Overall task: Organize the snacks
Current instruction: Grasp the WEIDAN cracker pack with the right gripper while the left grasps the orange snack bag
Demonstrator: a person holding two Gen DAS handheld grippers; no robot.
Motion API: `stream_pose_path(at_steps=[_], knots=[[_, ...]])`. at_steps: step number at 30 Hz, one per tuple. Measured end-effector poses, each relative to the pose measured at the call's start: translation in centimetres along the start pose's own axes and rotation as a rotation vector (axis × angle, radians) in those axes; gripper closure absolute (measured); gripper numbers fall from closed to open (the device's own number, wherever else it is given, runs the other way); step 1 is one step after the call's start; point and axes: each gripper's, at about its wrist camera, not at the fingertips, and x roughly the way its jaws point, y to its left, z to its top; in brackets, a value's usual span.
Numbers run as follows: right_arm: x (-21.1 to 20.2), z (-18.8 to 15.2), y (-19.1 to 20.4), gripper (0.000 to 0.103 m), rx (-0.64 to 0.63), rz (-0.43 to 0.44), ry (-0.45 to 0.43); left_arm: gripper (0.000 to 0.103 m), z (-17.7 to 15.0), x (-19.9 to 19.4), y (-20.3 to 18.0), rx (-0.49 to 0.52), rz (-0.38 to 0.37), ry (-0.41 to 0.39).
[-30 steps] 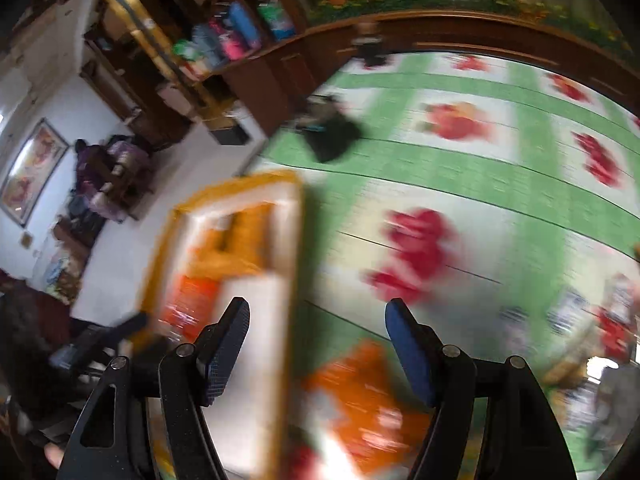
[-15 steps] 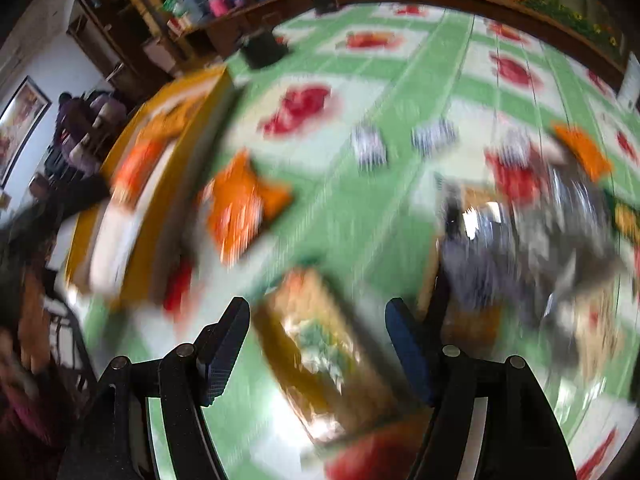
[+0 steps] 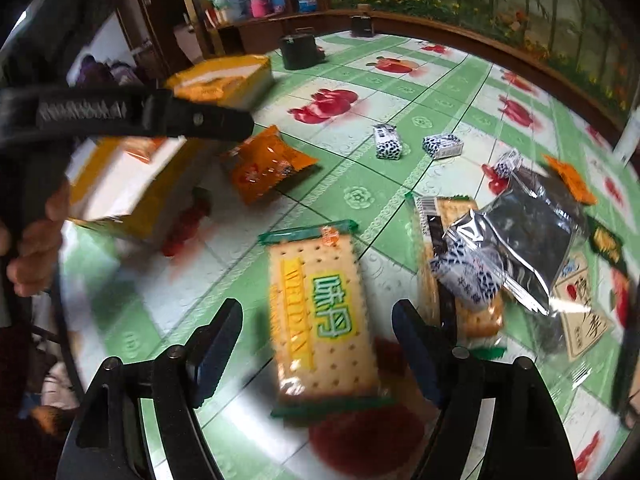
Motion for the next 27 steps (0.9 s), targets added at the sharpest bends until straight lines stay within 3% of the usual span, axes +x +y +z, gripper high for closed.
stream_pose_path(at_steps=[2, 4, 10, 13, 16, 19, 24, 27], knots=[[0.4, -0.3, 0.1, 0.050, -0.019, -0.019, -0.002, 0.031, 0.5, 0.7, -0.4, 0.007, 0.023, 0.027], [0.3, -0.5, -0.4, 0.052, -0.012, -0.043, -0.026, 0.031, 1.0, 1.5, -1.1, 0.037, 0.055, 0.035], [-0.4, -1.3, -4.3, 0.052, 0.118, 0.064, -0.087, 0.031, 2.3, 5.9, -2.2, 0.069, 0.160, 0.109], [-0.7, -1.5, -4.7, 0.052, 0.136, 0.085, -0.092, 0.031, 2.0, 7.0, -3.1, 0.085, 0.168, 0.135], [-0.9, -1.7, -5.1, 0.052, 0.154, 0.078, -0.089, 0.030, 0.7, 6.5, -4.9, 0.117, 0.093, 0.144], [-1.3, -2.1, -6.3, 0.052, 0.200, 0.084, -0.086, 0.030, -1.2, 5.3, -6.6, 0.158, -0.049, 0.171], [-2.3, -3.3, -9.1, 0.052, 0.314, 0.091, -0.103, 0.028, -3.8, 1.9, -6.5, 0.181, -0.138, 0.121], [-2.5, -3.6, -9.7, 0.052, 0.344, 0.097, -0.112, 0.019, -5.3, 0.3, -6.7, 0.239, -0.101, 0.070]])
